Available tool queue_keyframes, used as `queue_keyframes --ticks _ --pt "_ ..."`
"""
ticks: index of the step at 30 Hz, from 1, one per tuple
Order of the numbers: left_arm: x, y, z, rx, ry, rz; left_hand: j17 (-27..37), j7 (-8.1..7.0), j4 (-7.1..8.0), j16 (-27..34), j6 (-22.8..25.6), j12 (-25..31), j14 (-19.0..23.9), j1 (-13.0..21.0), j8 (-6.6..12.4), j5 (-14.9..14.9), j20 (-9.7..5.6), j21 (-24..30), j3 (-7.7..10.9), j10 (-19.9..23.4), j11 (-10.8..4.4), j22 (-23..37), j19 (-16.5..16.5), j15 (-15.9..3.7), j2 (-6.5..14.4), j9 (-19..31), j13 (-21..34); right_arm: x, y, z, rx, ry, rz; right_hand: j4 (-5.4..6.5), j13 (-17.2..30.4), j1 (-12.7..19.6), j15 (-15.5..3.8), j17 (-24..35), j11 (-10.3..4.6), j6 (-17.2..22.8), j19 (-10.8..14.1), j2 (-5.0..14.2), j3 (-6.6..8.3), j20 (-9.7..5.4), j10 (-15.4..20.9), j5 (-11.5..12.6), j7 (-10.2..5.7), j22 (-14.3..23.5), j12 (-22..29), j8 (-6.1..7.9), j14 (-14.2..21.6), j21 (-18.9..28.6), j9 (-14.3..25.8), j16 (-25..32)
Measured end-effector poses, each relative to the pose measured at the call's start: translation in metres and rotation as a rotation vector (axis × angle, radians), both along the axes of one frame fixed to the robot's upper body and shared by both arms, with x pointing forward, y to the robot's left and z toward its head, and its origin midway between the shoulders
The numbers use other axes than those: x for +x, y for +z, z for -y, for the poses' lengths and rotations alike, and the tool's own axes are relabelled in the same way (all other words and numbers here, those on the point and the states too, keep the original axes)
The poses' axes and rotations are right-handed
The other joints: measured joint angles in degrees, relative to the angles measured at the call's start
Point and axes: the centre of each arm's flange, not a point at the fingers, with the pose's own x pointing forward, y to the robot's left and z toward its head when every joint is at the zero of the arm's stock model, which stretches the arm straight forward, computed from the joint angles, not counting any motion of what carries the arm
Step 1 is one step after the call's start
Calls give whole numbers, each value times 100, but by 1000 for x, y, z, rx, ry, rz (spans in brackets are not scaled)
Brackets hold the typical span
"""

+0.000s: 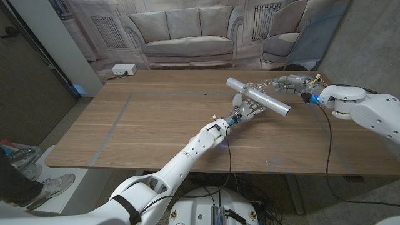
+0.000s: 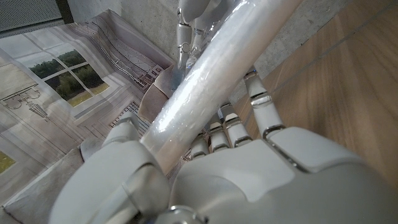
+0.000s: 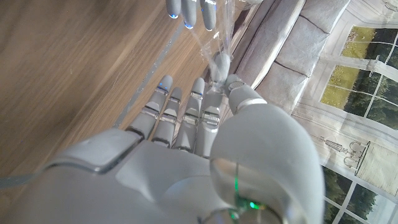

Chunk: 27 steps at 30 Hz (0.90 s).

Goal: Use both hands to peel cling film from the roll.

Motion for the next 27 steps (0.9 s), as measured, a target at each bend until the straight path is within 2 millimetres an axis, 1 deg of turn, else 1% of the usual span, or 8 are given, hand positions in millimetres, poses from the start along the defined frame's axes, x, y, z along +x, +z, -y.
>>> queue_keyframes --ticks 3,5,8,10,16,22,23,27 --pt "-1 -1 -1 3 4 4 -5 -111 -12 25 -127 -72 0 29 -4 0 -15 0 12 -60 0 0 37 0 28 21 -37 -2 0 1 4 -3 7 14 0 0 0 0 -18 0 0 0 14 0 18 0 0 0 0 0 0 31 0 0" --pt "-2 -1 -1 4 5 8 -4 -221 -12 39 -459 -136 0 73 -125 0 5 0 12 -54 -5 0 57 0 -16 31 -87 -4 0 1 10 -6 14 14 0 30 0 0 -18 0 0 -30 14 0 18 0 0 0 0 0 0 30 -1 0" --pt "-4 -1 -2 10 6 18 -31 -401 -12 48 -773 -155 2 72 -272 -26 5 0 12 58 -117 0 56 -2 -15 21 -133 -7 1 2 14 -9 22 14 0 30 0 0 -18 0 0 -30 14 0 18 0 0 0 0 0 -1 30 -1 0" --pt "-5 -1 -2 14 8 24 -32 -460 -12 83 -832 -155 22 72 -282 -26 4 0 12 108 -167 0 56 -23 -15 14 -152 -9 0 2 19 -12 29 -4 0 30 0 0 -18 0 0 -30 32 0 18 0 0 0 0 0 -1 30 -1 0" --pt "-8 -1 -4 23 7 35 -32 -437 -12 84 -844 -183 22 70 -322 -26 4 0 12 117 -175 0 56 -23 -13 14 -159 -15 1 2 29 -19 46 -11 0 30 1 0 -30 0 10 -30 38 11 30 0 0 0 0 0 -1 30 -1 0" --pt "-10 -2 -6 31 13 39 -31 -291 -36 84 -391 -250 0 34 -152 -26 4 0 -12 138 -154 0 55 -1 23 15 -186 -19 2 2 39 -25 59 14 1 30 -29 -1 -50 22 32 -30 63 -10 50 1 21 0 0 41 29 52 22 0" --pt "-10 -2 -6 32 13 39 -31 -245 -36 84 -344 -250 0 34 -117 -26 4 -1 -12 150 -142 0 55 -1 23 14 -199 -19 2 1 39 -25 60 14 1 30 -29 -1 -50 22 32 -30 62 -10 50 1 22 0 0 41 29 52 27 0" --pt "-11 -3 -7 37 16 41 -31 -204 -35 84 -244 -271 3 34 -66 -26 4 -1 -12 241 -51 0 55 3 23 23 -213 -20 3 1 42 -31 68 14 1 30 -29 -1 -50 21 32 -30 62 -10 50 1 21 0 -37 41 29 52 27 0"
